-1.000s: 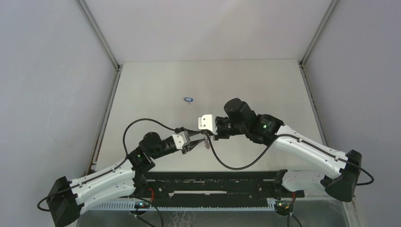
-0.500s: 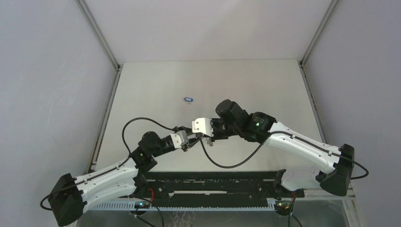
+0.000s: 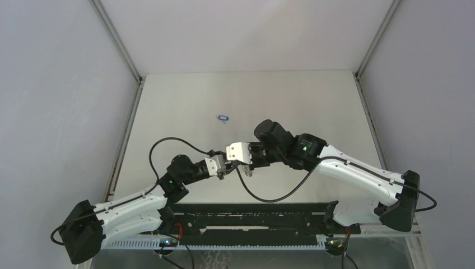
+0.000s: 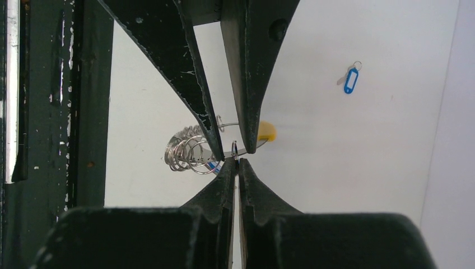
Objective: Put the keys on the keyring
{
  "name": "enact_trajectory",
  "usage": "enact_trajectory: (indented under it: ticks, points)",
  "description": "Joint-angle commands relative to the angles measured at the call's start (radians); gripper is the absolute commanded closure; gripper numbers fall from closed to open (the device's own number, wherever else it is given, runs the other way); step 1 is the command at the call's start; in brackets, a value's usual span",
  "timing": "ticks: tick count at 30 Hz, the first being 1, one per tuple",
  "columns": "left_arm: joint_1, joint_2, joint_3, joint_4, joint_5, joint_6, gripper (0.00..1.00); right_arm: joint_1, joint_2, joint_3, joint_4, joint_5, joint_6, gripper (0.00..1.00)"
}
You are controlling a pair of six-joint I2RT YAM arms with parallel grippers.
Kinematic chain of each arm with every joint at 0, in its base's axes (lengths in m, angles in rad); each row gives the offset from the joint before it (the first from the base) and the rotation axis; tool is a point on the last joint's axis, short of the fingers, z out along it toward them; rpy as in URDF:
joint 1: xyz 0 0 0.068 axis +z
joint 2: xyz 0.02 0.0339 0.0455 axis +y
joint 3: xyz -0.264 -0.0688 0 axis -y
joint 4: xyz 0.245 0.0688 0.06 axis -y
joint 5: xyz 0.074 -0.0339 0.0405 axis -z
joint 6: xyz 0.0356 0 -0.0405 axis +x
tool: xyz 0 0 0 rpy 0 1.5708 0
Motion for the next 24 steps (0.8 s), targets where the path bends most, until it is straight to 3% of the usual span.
enact_trajectory:
  ticks: [1, 12, 19, 24]
  points:
    - [0.011, 0.008, -0.002, 0.052, 0.015, 0.005, 0.75, 0.012, -0.010, 0.048, 0.022, 0.008, -0.013, 1.00]
    - [0.014, 0.024, 0.013, 0.006, 0.011, 0.018, 0.81, 0.023, -0.017, 0.048, 0.027, 0.011, -0.014, 1.00]
    - [0.013, 0.033, 0.025, 0.002, 0.010, 0.023, 0.99, 0.037, -0.016, 0.048, 0.033, 0.007, -0.017, 1.00]
    - [0.014, 0.026, 0.013, 0.045, -0.012, 0.010, 1.00, 0.042, -0.022, 0.048, 0.037, 0.019, -0.003, 0.97]
